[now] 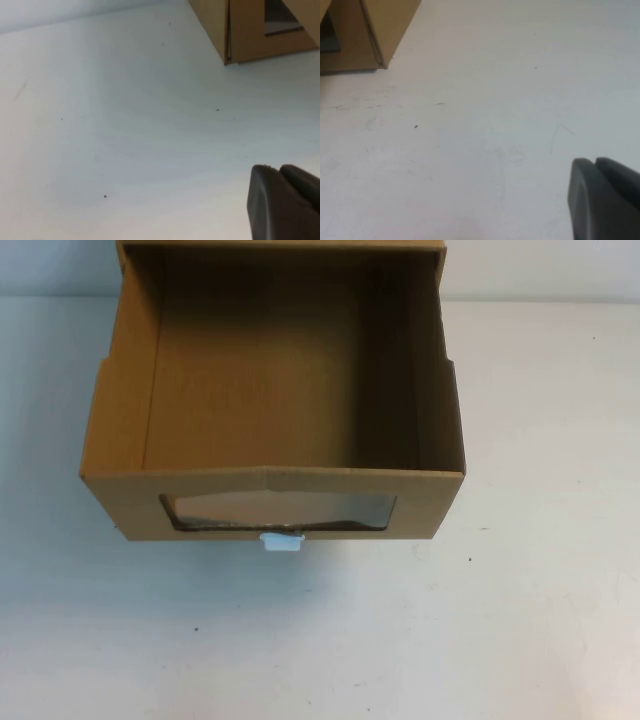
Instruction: Close the shoe box
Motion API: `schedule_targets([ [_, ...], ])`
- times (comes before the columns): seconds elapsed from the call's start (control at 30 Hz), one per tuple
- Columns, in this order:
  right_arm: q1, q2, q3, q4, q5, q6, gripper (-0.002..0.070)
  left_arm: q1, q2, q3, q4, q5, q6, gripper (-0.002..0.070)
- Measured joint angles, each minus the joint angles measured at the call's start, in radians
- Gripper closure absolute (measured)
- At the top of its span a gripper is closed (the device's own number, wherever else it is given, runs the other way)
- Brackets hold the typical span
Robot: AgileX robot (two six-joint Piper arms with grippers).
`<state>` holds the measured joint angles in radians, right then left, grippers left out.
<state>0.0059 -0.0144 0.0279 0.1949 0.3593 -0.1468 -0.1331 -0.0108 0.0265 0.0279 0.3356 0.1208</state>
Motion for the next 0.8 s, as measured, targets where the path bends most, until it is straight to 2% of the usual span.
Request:
schedule_targets([
  [0.63,0.000,0.000,0.000,0.000,0.000,0.000,0.0687,0.000,0.000,0.000,0.000,-0.008,0.000,0.0677],
  [0.8,0.000,0.000,0.000,0.000,0.000,0.000,0.0687,0.000,0.000,0.000,-0.047,-0.036,-0.004,0.0677],
])
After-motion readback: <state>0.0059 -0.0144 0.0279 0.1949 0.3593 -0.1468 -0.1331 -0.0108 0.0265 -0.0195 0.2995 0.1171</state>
